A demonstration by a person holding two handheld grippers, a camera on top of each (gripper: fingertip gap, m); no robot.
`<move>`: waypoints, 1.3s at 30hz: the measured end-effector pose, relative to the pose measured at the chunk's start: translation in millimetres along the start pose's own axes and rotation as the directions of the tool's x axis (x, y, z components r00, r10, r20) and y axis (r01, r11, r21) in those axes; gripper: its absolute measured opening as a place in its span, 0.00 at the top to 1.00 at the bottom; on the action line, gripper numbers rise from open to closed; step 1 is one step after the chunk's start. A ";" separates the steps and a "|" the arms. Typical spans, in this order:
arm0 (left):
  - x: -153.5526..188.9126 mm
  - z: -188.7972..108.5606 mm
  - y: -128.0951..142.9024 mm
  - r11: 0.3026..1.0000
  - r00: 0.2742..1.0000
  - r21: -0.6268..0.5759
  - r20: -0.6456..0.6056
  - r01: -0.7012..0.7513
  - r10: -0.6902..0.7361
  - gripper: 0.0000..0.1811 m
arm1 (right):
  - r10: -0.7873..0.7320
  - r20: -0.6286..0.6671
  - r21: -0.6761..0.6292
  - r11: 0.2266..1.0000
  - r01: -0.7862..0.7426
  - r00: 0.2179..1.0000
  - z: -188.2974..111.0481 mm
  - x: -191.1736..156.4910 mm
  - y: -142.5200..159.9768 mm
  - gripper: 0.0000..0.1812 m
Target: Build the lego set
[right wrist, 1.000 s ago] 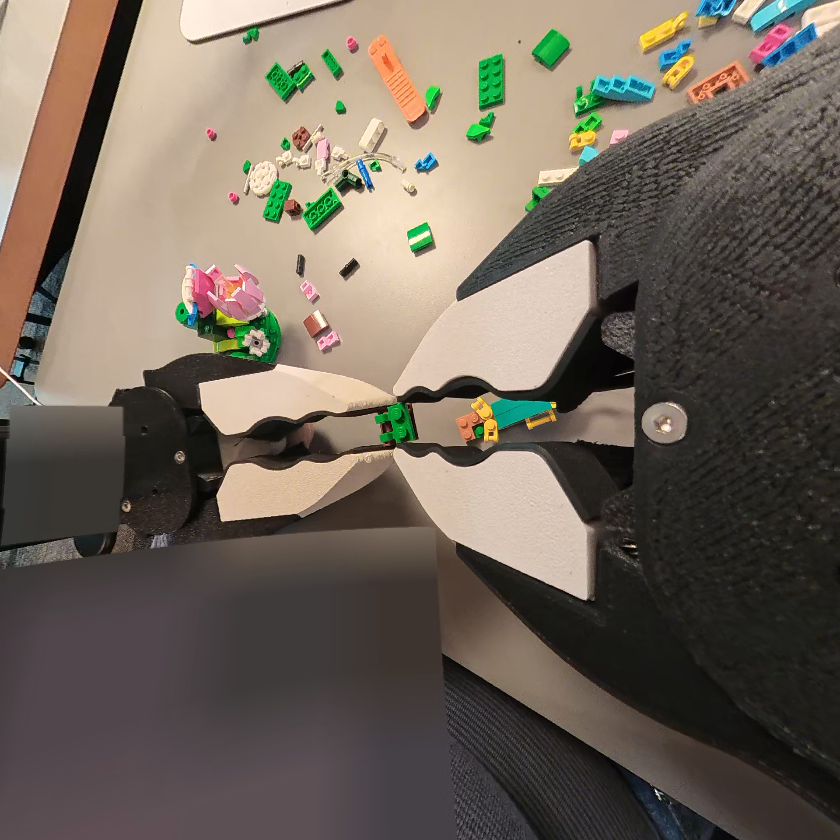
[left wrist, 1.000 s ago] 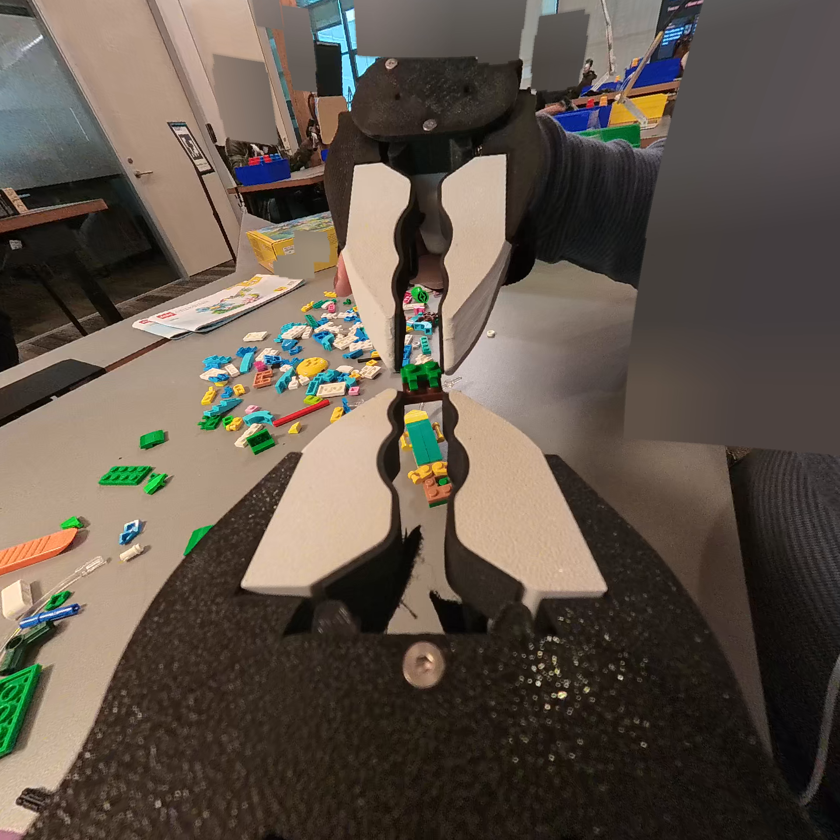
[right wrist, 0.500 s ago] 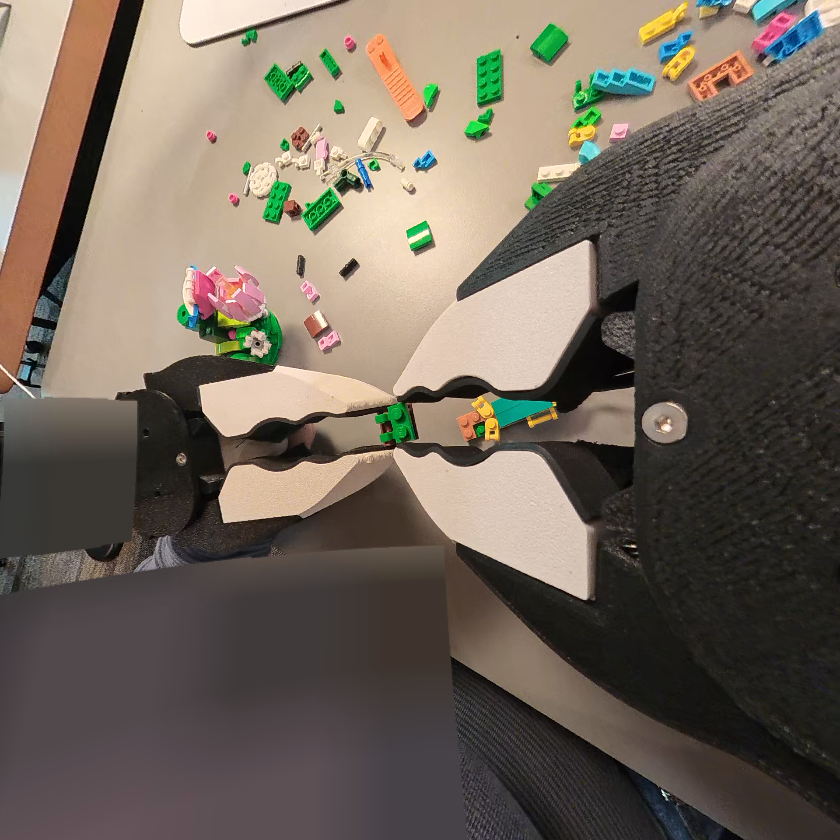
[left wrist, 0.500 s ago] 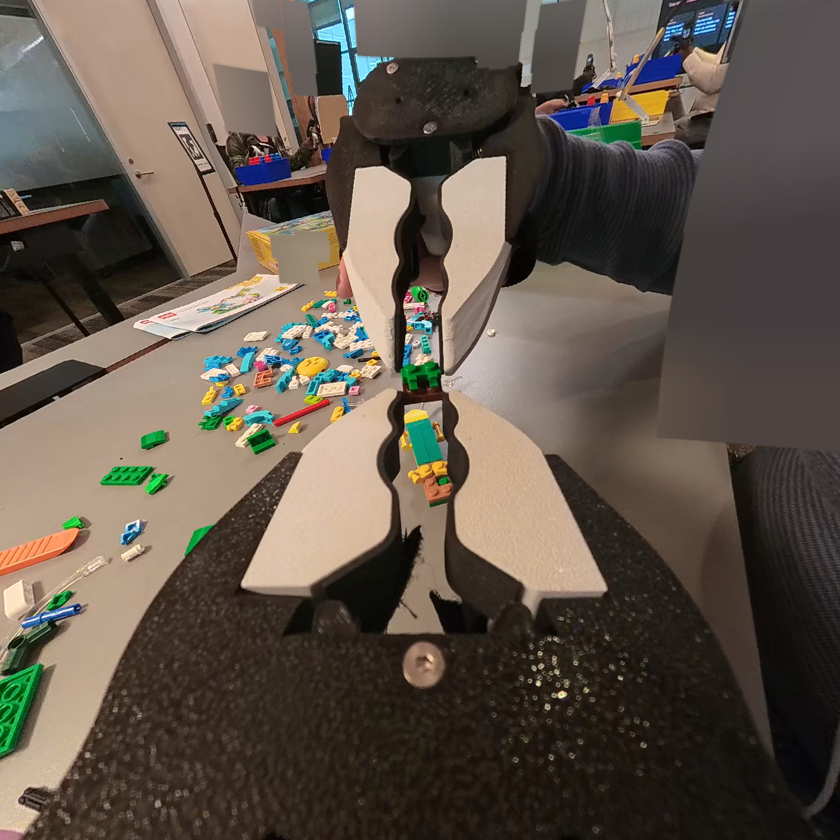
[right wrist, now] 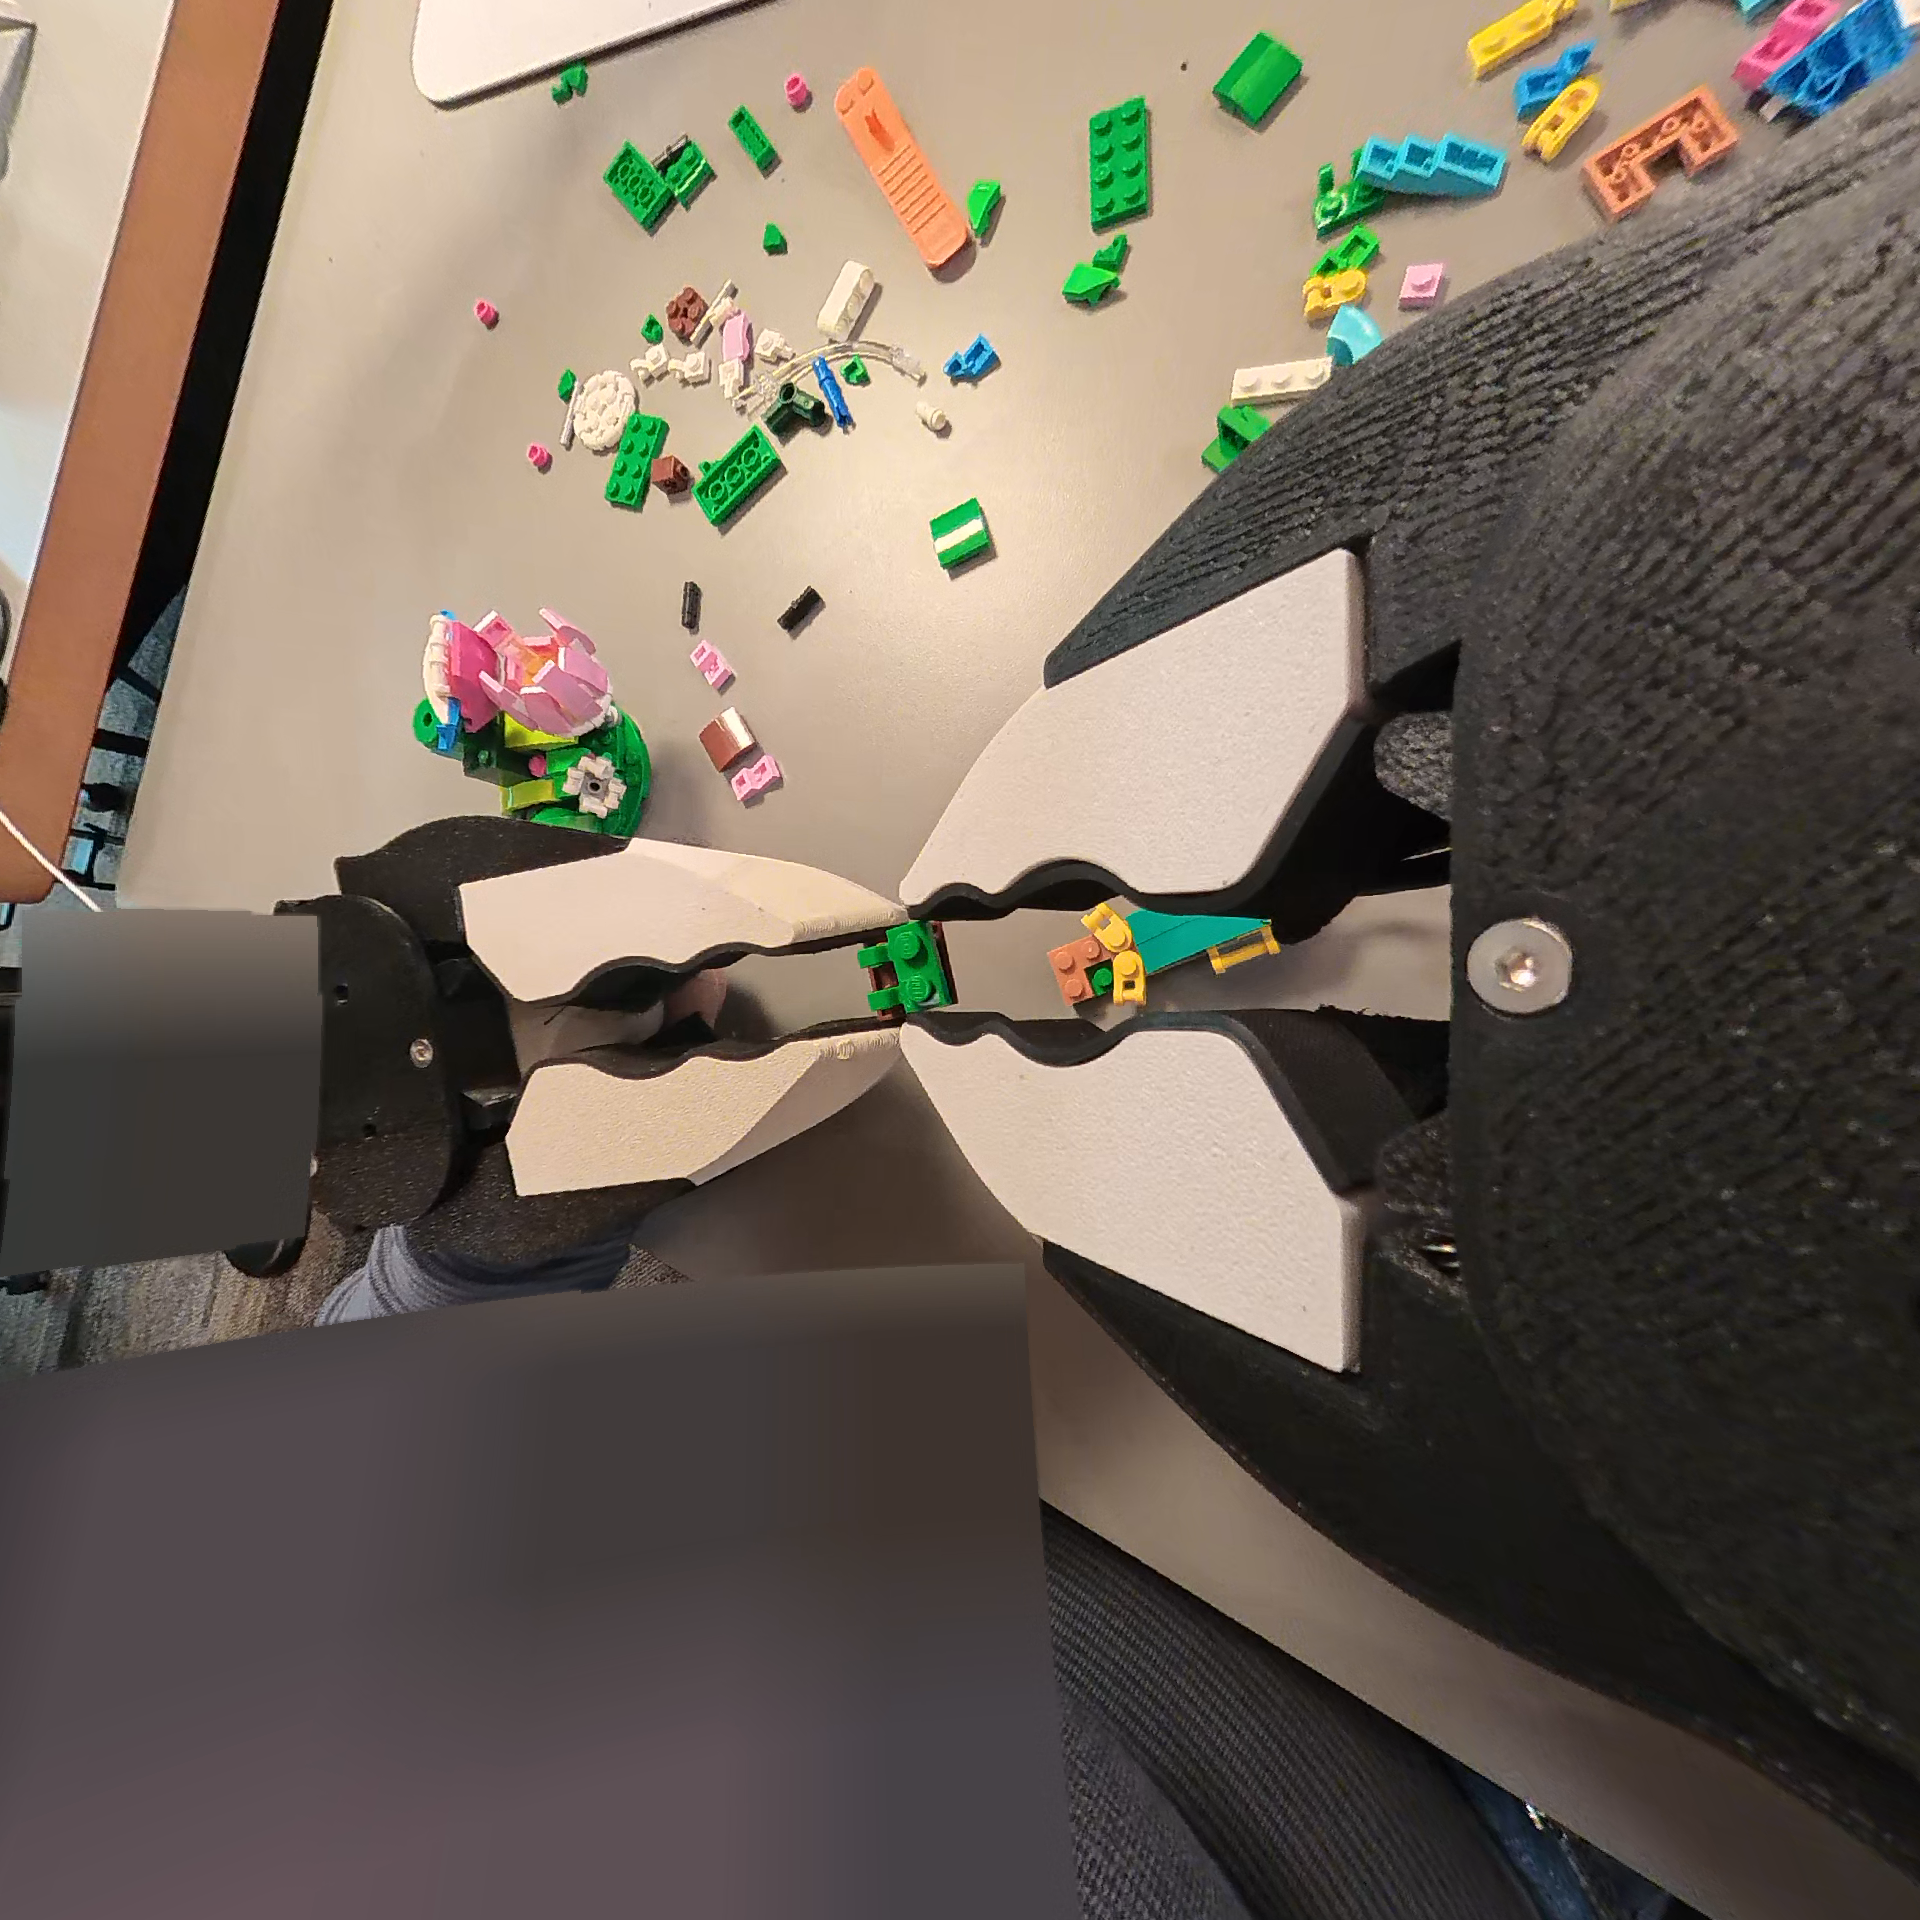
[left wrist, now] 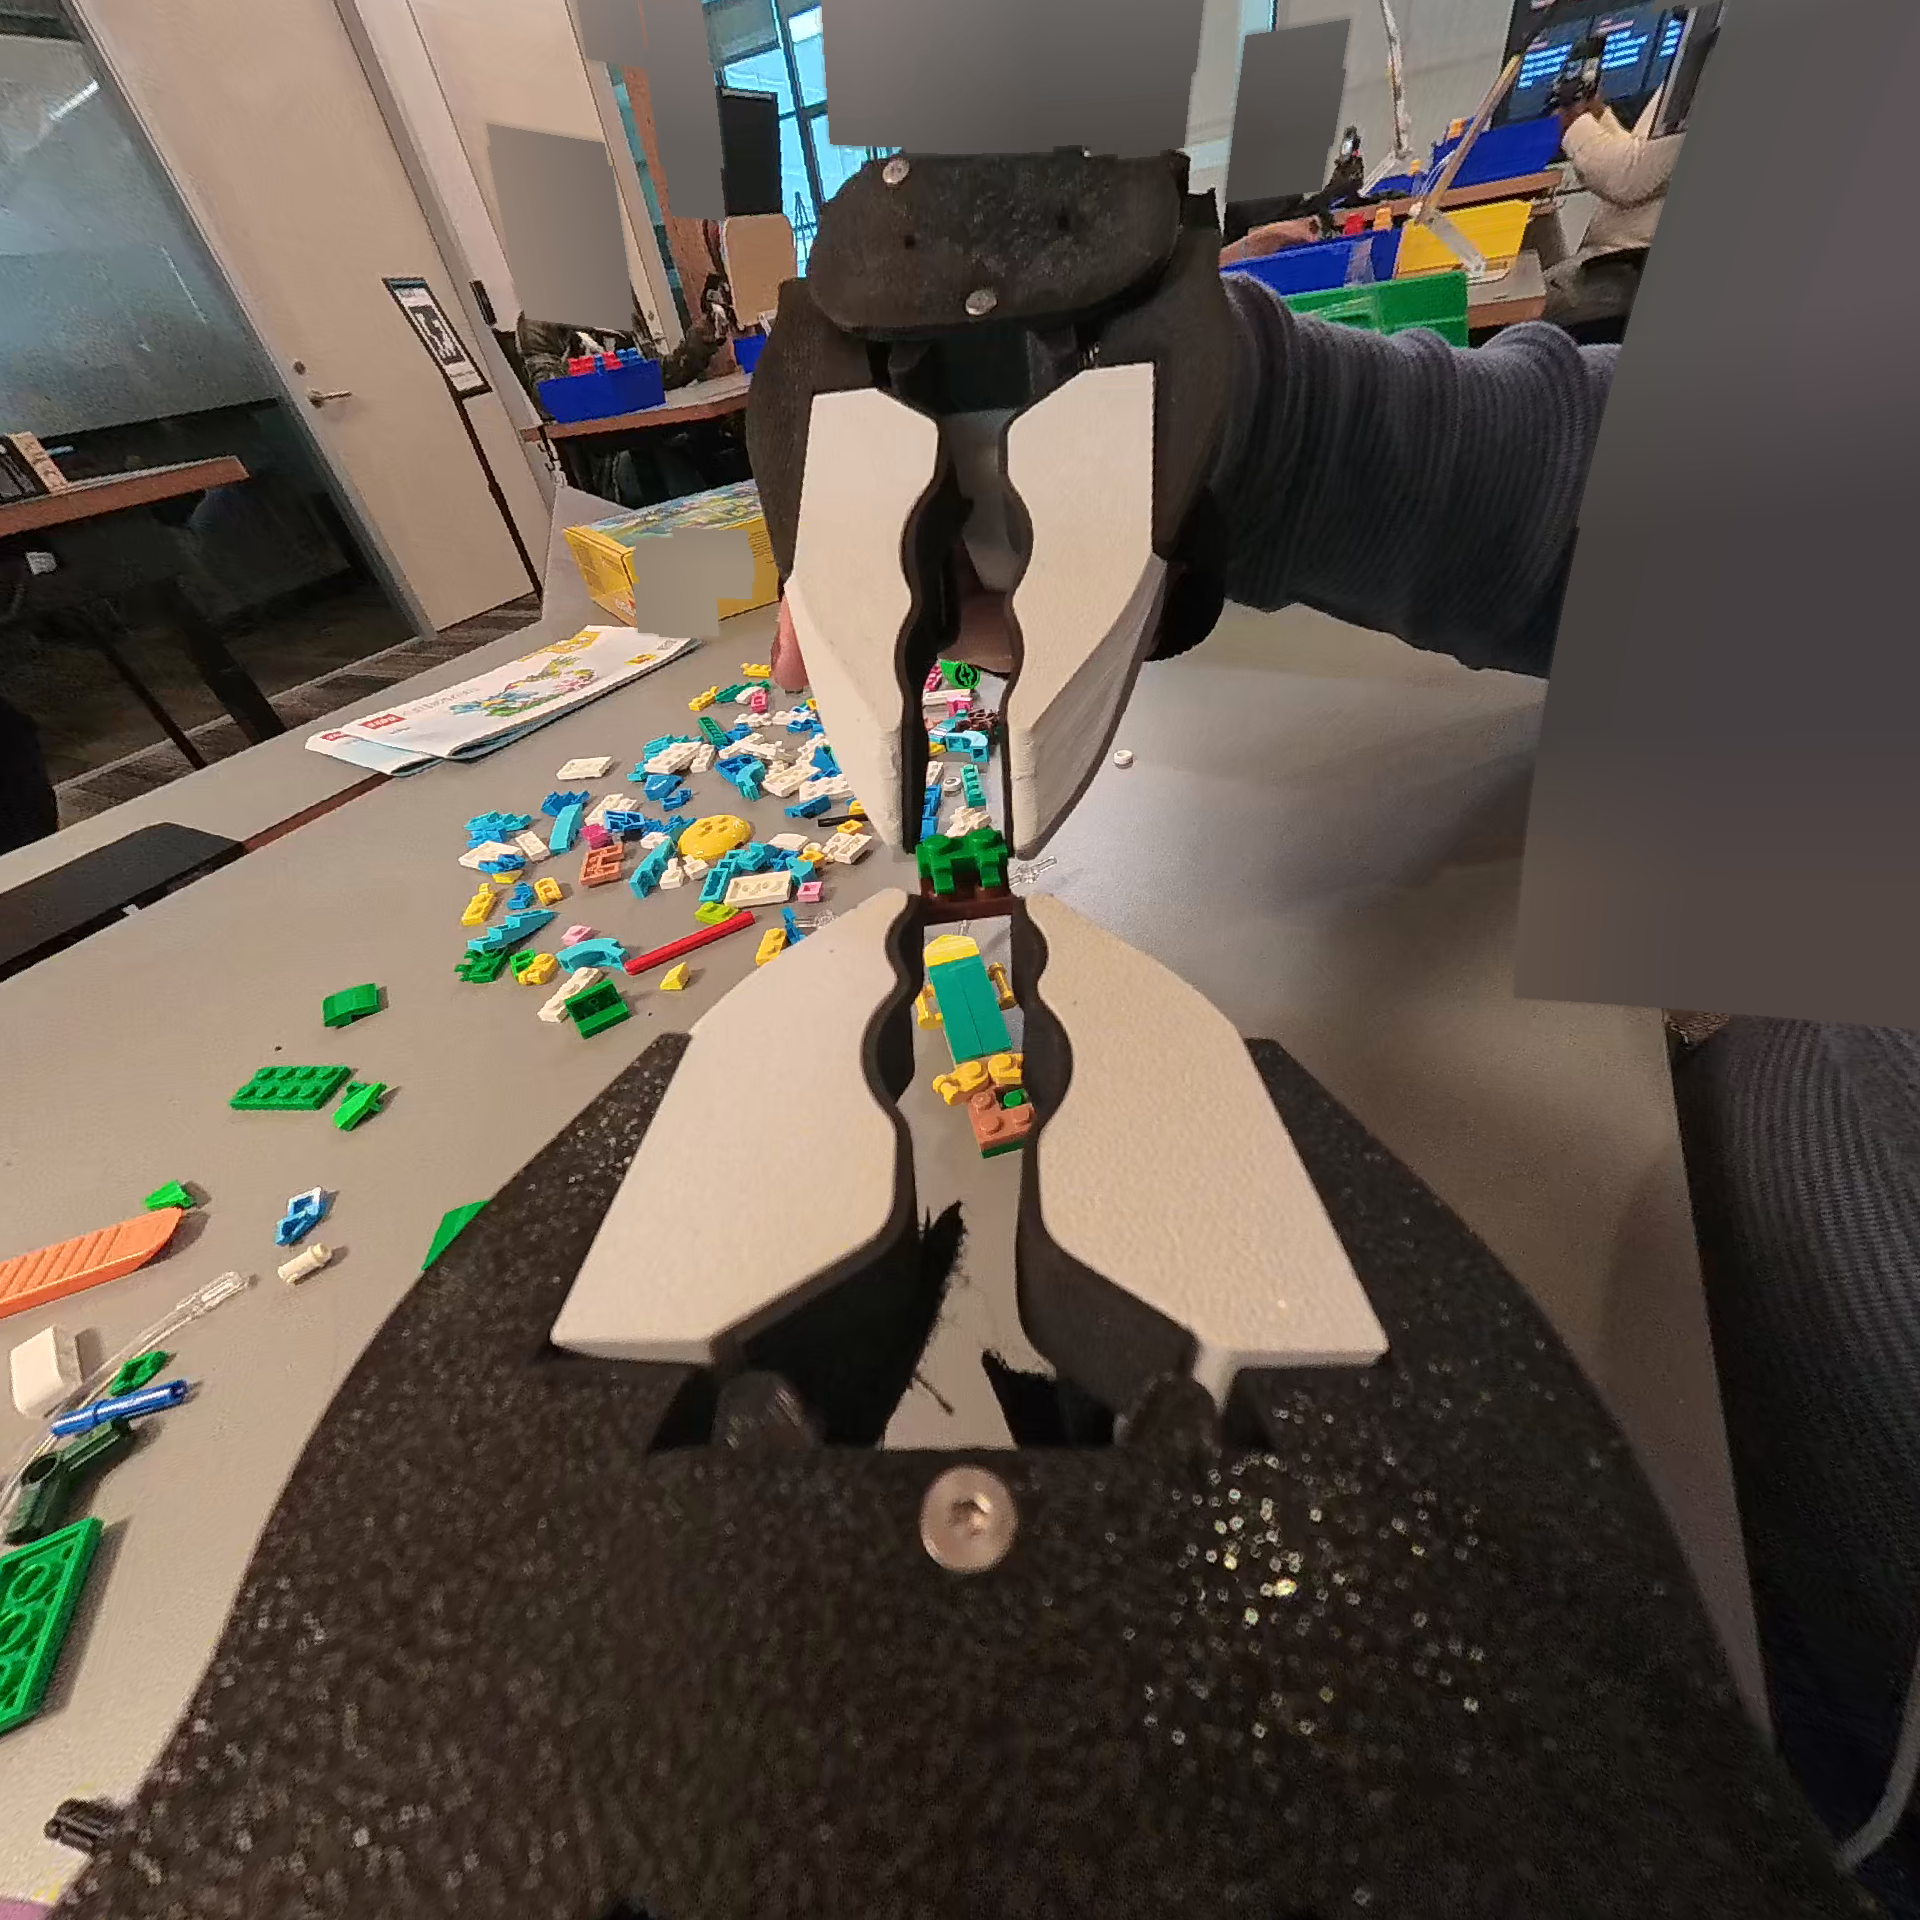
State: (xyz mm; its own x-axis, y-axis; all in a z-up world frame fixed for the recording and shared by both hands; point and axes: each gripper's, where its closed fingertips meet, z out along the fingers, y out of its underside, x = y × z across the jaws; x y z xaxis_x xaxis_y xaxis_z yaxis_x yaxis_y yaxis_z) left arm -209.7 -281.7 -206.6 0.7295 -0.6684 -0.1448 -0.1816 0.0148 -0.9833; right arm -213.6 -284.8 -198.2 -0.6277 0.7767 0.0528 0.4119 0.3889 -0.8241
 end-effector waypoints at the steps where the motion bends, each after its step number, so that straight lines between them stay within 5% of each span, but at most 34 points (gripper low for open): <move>1: 0.2 0.1 0.1 1.000 1.000 -0.001 0.000 -0.002 0.002 0.91 | 0.000 0.000 0.002 1.000 0.000 1.000 0.1 -0.1 0.0 0.92; 14: -11.2 -5.6 -6.1 0.995 0.996 0.058 0.033 0.076 -0.078 0.91 | 0.040 -0.081 0.159 0.987 -0.027 0.996 -19.5 8.7 -13.0 0.92; 39: -12.9 -6.2 -6.6 0.996 0.996 0.062 0.057 0.065 -0.069 0.91 | -0.058 -0.149 0.175 0.981 0.084 0.987 -42.8 38.0 -26.3 0.92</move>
